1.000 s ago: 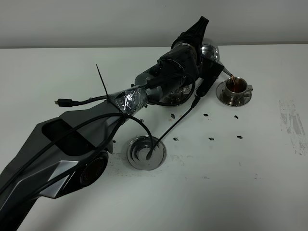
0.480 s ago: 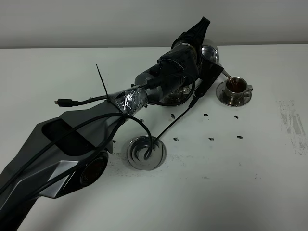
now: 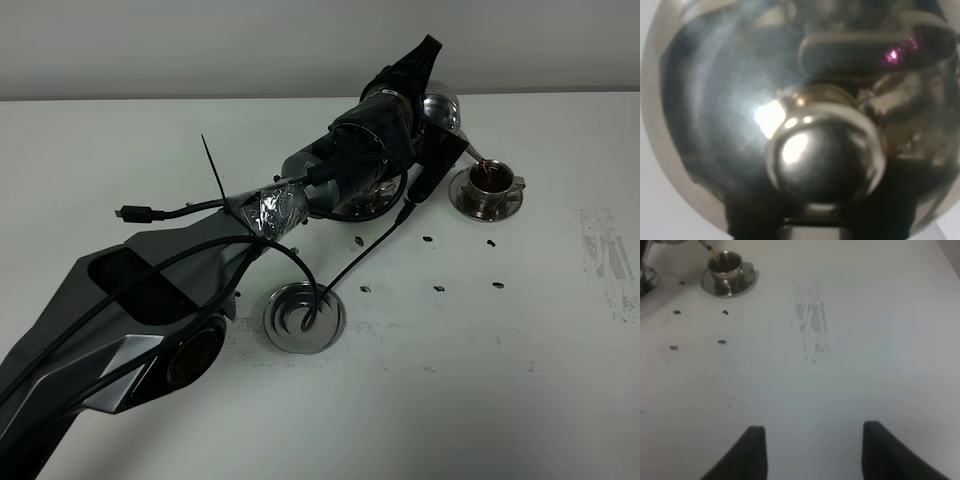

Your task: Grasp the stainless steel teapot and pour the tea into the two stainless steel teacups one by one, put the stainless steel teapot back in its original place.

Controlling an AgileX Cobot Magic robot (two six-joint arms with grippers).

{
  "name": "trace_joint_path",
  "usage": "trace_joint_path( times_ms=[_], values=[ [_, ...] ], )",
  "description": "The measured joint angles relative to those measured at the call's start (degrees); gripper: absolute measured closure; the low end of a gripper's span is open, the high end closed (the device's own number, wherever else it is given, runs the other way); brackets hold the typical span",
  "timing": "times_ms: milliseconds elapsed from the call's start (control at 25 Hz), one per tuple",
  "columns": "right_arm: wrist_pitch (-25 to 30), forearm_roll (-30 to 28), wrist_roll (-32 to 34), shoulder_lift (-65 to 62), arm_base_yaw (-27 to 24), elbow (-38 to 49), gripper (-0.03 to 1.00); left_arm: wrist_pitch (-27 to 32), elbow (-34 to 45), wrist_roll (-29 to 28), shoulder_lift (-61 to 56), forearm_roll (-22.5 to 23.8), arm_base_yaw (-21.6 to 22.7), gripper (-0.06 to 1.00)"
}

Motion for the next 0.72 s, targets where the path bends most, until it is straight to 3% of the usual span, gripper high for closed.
trace_joint_path(
  times_ms=[440, 720],
  values=[
    [0.0, 0.0, 0.0, 0.0, 0.0, 0.0, 0.55, 0.0, 0.0, 0.0, 0.0, 1.7, -0.4, 0.77],
    [0.0, 0.0, 0.0, 0.0, 0.0, 0.0, 0.55, 0.1, 0.0, -0.3, 0.0, 0.5, -0.4, 0.77]
  ],
)
